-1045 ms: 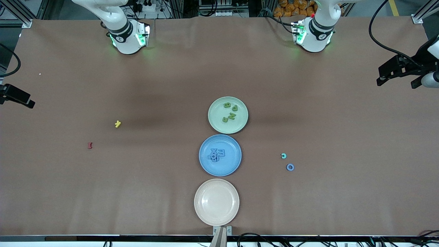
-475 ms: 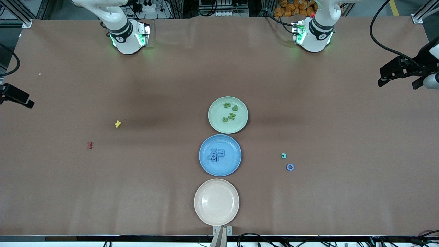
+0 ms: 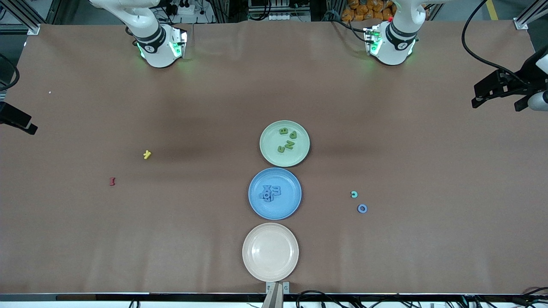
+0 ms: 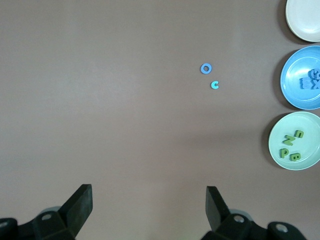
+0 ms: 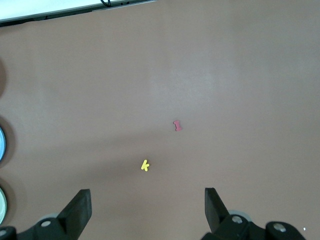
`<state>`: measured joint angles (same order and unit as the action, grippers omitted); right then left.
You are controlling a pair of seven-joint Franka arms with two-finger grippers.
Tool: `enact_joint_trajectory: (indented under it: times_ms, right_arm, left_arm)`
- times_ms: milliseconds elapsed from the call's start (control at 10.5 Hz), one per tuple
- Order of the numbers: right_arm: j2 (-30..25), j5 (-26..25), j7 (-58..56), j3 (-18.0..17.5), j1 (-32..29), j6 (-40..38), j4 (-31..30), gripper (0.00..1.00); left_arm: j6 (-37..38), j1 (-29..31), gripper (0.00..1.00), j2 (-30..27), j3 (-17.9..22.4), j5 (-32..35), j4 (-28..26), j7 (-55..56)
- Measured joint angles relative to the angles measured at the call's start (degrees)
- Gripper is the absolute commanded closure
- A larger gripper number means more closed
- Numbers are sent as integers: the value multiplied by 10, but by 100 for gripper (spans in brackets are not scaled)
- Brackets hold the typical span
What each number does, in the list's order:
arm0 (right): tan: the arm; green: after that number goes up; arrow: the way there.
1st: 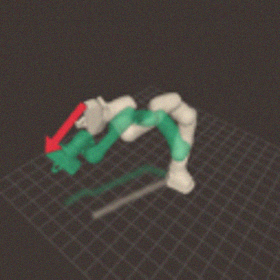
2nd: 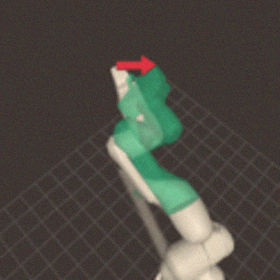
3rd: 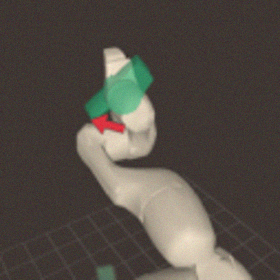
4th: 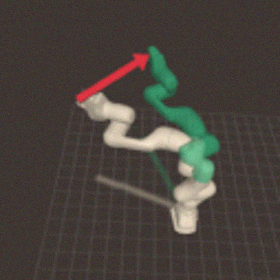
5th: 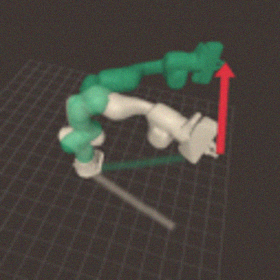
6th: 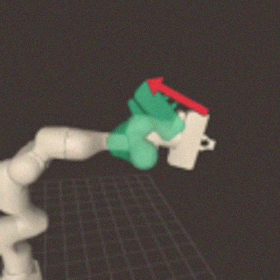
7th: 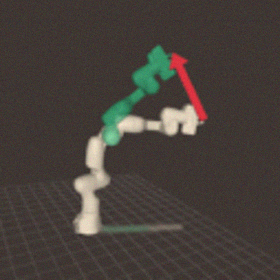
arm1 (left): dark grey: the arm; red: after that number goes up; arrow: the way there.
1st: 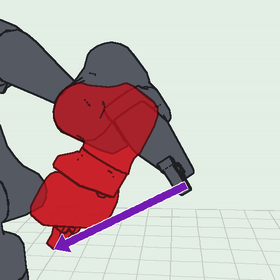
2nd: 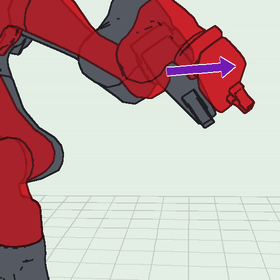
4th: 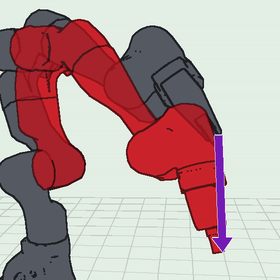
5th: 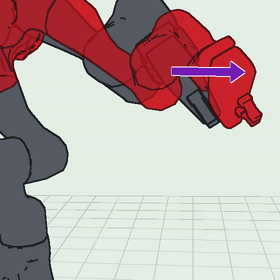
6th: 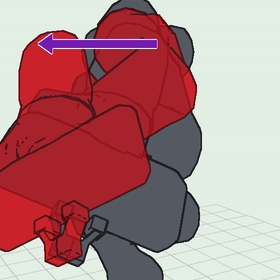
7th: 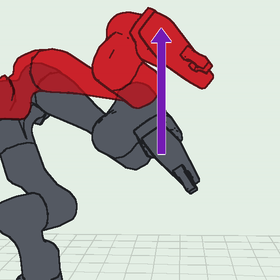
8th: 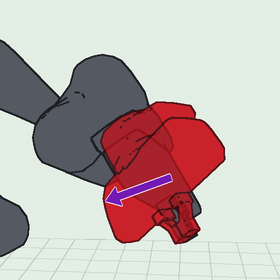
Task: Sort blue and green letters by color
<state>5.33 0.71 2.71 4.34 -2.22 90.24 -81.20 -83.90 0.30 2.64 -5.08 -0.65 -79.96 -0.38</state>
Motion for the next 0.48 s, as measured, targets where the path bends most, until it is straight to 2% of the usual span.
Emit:
enact_joint_trajectory:
  times_ms: [475]
  right_arm:
    - [0, 0, 0, 0, 2, 0, 0, 0]
  left_arm:
    - [0, 0, 0, 0, 0, 0, 0, -6]
